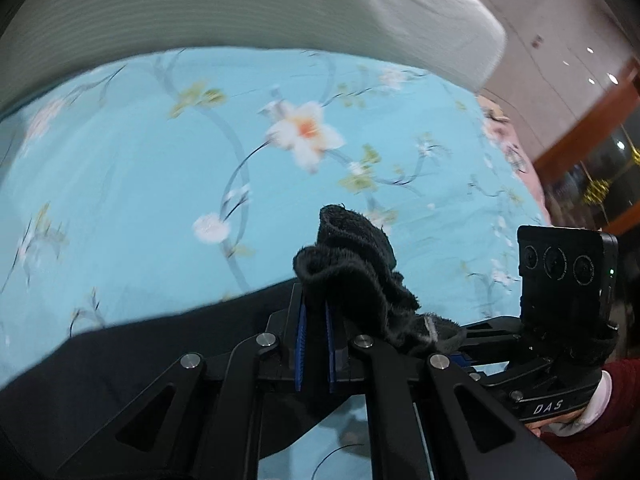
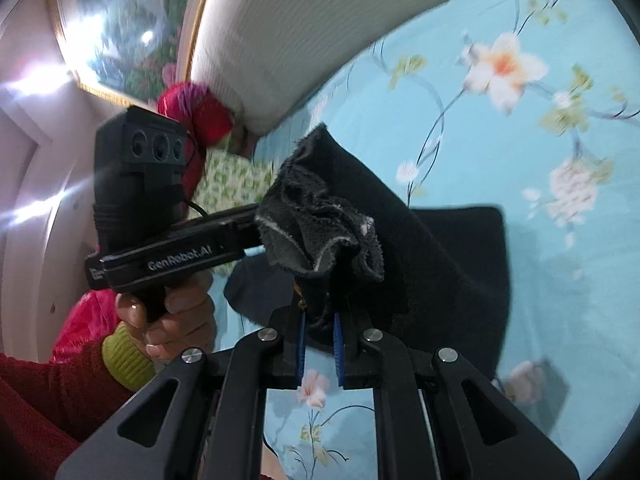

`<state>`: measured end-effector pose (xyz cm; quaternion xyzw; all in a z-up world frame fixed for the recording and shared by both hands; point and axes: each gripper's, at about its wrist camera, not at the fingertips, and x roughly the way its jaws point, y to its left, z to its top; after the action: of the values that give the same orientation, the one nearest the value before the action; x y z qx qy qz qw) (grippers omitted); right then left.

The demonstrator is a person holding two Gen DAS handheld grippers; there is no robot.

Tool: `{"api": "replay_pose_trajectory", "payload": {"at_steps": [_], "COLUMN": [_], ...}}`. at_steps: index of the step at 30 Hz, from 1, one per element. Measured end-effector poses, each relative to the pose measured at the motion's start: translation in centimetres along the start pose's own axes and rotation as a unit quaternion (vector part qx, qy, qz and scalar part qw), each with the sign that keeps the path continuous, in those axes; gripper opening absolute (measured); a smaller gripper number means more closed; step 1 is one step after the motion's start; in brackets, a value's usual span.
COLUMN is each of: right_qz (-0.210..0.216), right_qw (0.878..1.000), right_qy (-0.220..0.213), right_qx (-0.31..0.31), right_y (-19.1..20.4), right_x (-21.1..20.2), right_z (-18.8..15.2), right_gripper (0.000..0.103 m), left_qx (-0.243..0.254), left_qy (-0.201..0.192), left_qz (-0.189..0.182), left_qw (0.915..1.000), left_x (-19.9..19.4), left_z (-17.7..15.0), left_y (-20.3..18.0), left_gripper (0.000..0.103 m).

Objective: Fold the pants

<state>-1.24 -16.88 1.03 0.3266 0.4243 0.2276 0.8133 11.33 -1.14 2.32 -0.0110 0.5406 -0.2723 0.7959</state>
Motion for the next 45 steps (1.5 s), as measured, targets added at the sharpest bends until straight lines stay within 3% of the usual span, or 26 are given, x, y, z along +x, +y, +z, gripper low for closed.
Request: {"api": "replay_pose_trajectory", "payload": {"at_steps": [10, 21, 24, 26, 28, 32, 36, 40, 45], "right_qz": [-0.005, -0.060, -0.074, -0.070, -0.075, -0.081, -0.067, -0.057, -0.041], "right_qw": [0.998, 0.992, 0.990, 0.991, 0.990, 0.989, 0.989, 0.987, 0.983], "right_qy": [0.063, 0.111, 0.116, 0.116, 0.115, 0.121, 0.130, 0.141, 0.166], "right_qx": [-0.012, -0.011, -0.013, -0.010, -0.017, -0.032, -0.032, -0.045, -0.064], "right_y": [-0.7, -0.6, -0.3, 0.2, 0.8, 1.8, 2.7, 3.6, 5.6], "right_x": [5.5, 9.2, 9.8, 10.1, 10.4, 11.0, 11.6, 12.4, 15.0], "right_z": [-0.4, -0.3, -0.6, -0.6, -0.7, -0.7, -0.4, -0.4, -0.4], "right_gripper": [0.012, 0.018, 0.027, 0.041, 0.047, 0.052, 0.052, 0.052, 0.052], "left_qx": [-0.070, -0.125, -0.139, -0.148, -0.159, -0.194, -0.224, -0.245, -0.291], "left_qy": [0.013, 0.037, 0.036, 0.031, 0.024, 0.010, -0.002, -0.009, -0.026], "left_qz": [0.042, 0.030, 0.025, 0.022, 0.022, 0.023, 0.032, 0.053, 0.068], "left_qw": [0.9966, 0.9910, 0.9893, 0.9883, 0.9868, 0.9807, 0.9741, 0.9680, 0.9538], "left_x": [2.2, 3.6, 2.9, 2.4, 1.5, -0.5, -2.5, -4.8, -7.9], "left_z": [-3.3, -5.3, -5.9, -6.2, -6.6, -8.1, -9.9, -12.2, -15.8], "left_y": [2.6, 7.3, 8.6, 9.3, 10.0, 11.7, 13.3, 14.9, 17.3], "left_gripper": [0.003, 0.007, 0.008, 0.009, 0.012, 0.016, 0.028, 0.031, 0.036]}}
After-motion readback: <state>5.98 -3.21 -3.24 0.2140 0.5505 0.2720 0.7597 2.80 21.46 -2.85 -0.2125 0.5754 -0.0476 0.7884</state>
